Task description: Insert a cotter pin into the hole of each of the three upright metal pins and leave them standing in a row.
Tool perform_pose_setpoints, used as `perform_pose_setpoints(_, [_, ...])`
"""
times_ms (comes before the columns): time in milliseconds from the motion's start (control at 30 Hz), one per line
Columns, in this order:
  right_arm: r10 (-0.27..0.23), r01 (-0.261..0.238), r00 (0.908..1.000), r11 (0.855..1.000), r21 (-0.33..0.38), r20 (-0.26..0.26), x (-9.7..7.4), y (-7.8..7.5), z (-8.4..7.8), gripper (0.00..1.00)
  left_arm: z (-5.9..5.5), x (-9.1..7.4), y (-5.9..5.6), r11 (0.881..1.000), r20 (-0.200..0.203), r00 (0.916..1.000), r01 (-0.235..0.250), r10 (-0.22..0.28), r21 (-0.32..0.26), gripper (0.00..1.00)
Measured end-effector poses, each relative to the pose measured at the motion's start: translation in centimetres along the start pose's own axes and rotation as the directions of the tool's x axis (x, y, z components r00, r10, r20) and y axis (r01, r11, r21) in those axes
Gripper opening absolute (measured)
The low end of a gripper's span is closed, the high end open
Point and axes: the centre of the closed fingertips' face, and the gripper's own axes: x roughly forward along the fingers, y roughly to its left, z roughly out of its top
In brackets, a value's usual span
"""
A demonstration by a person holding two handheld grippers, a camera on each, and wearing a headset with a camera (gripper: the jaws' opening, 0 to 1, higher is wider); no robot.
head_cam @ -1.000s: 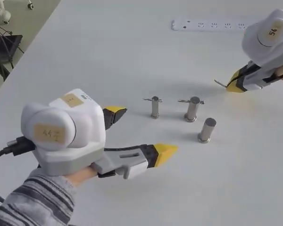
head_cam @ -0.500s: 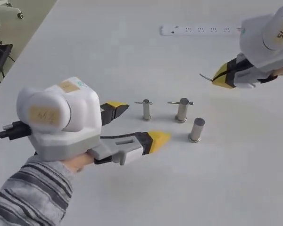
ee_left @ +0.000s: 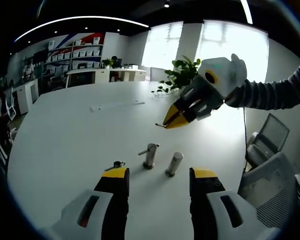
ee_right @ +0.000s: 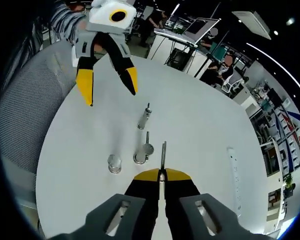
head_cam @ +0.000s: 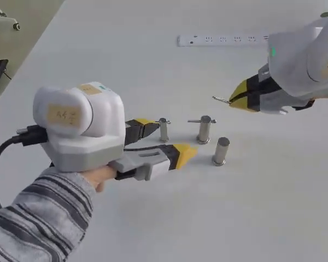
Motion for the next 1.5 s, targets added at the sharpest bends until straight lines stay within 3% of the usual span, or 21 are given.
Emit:
perform_pose_setpoints(400, [0.008, -0.004, 0.9989, 0.997, -0.078, 0.046, 0.0, 2.5, 2.8, 0.00, 1.4, 0.8, -0.3, 0.989, 0.053, 0.9983, 0.032, -0.024, -0.145, 0.31])
perform_pose_setpoints(700, [0.008, 0.001, 0.9960, 0.995, -0.101, 0.089, -0.5, 3.2, 4.4, 0.00, 2.5, 1.6, -1.0, 0.954, 0.108, 0.9921, 0.092, -0.063, -0.285, 0.21])
perform_pose_setpoints(767, [0.009, 0.001, 0.9953, 0.995, -0.102, 0.096, -0.6, 3.3, 4.6, 0.00, 2.9, 1.8, -1.2, 0.939, 0.131, 0.9890, 0.109, -0.069, -0.328, 0.18])
perform_pose_setpoints(867, [0.003, 0.007, 0.9945, 0.995, -0.101, 0.104, -0.7, 3.4, 4.8, 0.00, 3.3, 1.9, -1.5, 0.931, 0.153, 0.9848, 0.130, -0.082, -0.342, 0.10])
perform_pose_setpoints(1100, [-0.002, 0.017, 0.9926, 0.992, -0.121, 0.121, -1.0, 3.4, 5.5, 0.00, 3.6, 2.1, -1.8, 0.907, 0.181, 0.9795, 0.153, -0.087, -0.391, 0.07])
perform_pose_setpoints(1267, [-0.005, 0.021, 0.9921, 0.992, -0.124, 0.125, -1.0, 3.3, 5.7, 0.00, 3.5, 2.1, -1.6, 0.899, 0.190, 0.9789, 0.149, -0.076, -0.412, 0.02])
perform_pose_setpoints(1333, [-0.008, 0.025, 0.9921, 0.991, -0.134, 0.125, -1.0, 3.3, 5.7, 0.00, 3.7, 2.1, -1.4, 0.889, 0.208, 0.9758, 0.153, -0.066, -0.432, 0.01])
perform_pose_setpoints(1500, [-0.007, 0.023, 0.9927, 0.990, -0.138, 0.120, -0.9, 3.4, 5.6, 0.00, 3.5, 2.2, -1.4, 0.883, 0.197, 0.9781, 0.151, -0.068, -0.444, 0.00])
